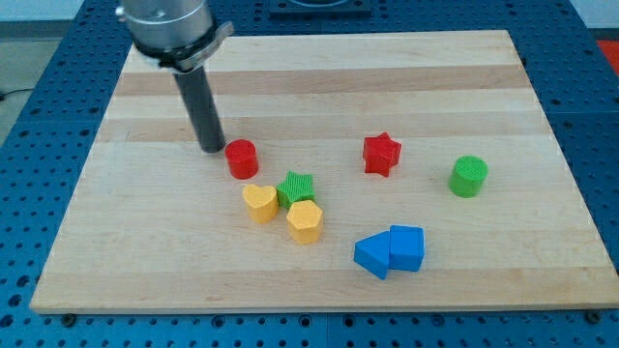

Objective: Push the red star into the green star

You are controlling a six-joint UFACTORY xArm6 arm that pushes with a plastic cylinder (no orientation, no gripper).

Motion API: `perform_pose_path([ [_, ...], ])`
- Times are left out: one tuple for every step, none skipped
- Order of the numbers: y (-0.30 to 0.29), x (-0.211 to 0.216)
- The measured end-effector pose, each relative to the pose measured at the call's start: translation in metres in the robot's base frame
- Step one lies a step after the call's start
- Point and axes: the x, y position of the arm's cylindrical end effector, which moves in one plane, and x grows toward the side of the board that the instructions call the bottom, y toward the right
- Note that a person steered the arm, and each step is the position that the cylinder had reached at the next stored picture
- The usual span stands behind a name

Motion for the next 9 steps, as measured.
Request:
perform_pose_path([
  [0.031,0.02],
  [0.047,0.05],
  [0.064,0.056],
  [0.06,0.03],
  [0.086,-0.004],
  [0.162,-0.003],
  [0.246,-0.003],
  [0.275,0.01],
  [0.24,0.031],
])
